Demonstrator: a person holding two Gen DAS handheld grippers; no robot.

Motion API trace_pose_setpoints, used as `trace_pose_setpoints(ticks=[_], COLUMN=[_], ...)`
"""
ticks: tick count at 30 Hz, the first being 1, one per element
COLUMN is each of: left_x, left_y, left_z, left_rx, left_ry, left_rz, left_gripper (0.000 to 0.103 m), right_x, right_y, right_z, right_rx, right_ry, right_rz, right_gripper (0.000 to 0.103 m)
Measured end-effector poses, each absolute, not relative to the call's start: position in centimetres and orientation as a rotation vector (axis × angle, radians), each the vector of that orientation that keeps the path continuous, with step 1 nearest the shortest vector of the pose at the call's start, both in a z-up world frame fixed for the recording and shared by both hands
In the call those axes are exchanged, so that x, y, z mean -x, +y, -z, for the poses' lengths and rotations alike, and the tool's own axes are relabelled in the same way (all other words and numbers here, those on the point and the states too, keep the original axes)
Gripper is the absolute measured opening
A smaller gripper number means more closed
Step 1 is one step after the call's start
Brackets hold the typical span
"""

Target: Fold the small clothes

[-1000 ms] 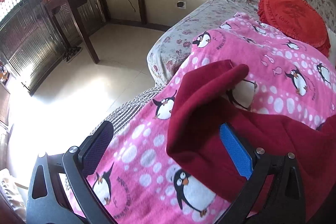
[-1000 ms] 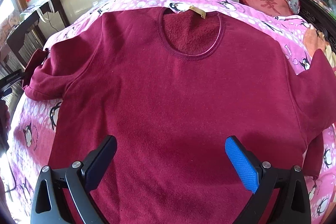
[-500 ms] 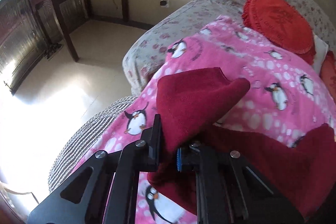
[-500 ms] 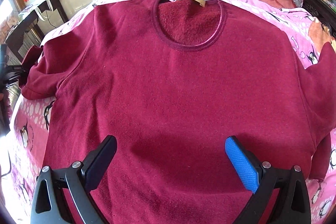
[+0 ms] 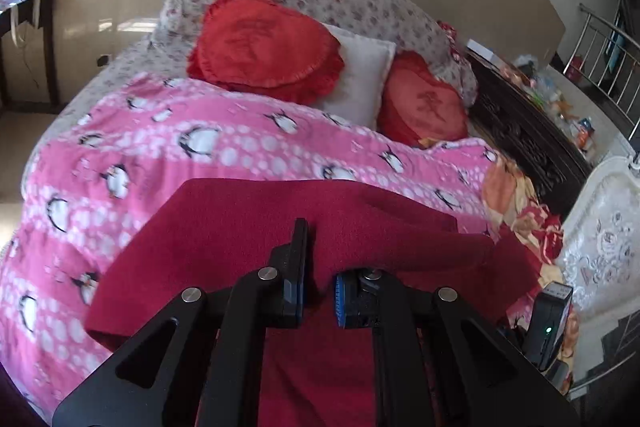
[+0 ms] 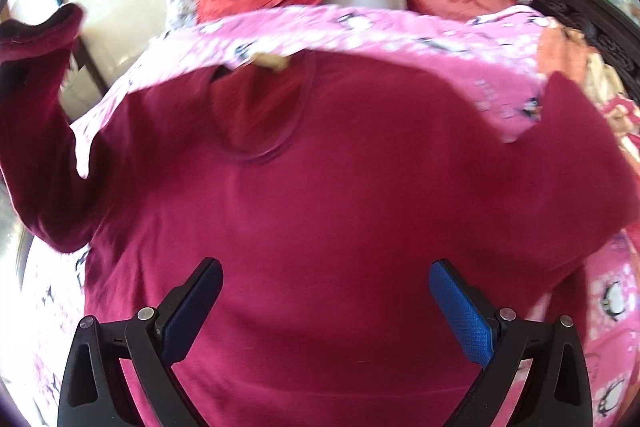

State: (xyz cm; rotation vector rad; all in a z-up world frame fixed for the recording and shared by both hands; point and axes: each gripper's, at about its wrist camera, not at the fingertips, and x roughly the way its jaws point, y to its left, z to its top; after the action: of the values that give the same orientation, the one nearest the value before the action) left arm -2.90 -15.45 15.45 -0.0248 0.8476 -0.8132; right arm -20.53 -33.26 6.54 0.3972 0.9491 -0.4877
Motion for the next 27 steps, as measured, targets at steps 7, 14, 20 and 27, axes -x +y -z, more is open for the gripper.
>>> trace_pose_setpoints(ticks=[7, 14, 20, 27], left_x=[8.2, 12.2, 10.3, 5.5], left_y=[-22.4, -20.3, -13.2, -8.7], left_z=[-6.4, -8.6, -11.2, -6.4], left_rx=[-0.080, -0.195, -0.137, -0.226], left_ry=[1.055, 1.006, 0.868, 0.929], left_rz=[0.966, 1.055, 0.893, 0.598], left_gripper=[0.013, 0.044, 0.071, 0.071], right_x=[24.8, 25.1, 22.1, 18.4], right_y=[-38.1, -39.8, -37.4, -34.4], right_z=[-7.2, -8.1, -8.4, -6.2], right_rx=[-0.458, -0.494, -0.426, -0.234], right_ry=[0.922, 0.873, 0.858, 0.955], right_rz=[0.597, 0.589, 0.411, 0.295], right_gripper=[0.103, 0.103, 0.103, 0.097])
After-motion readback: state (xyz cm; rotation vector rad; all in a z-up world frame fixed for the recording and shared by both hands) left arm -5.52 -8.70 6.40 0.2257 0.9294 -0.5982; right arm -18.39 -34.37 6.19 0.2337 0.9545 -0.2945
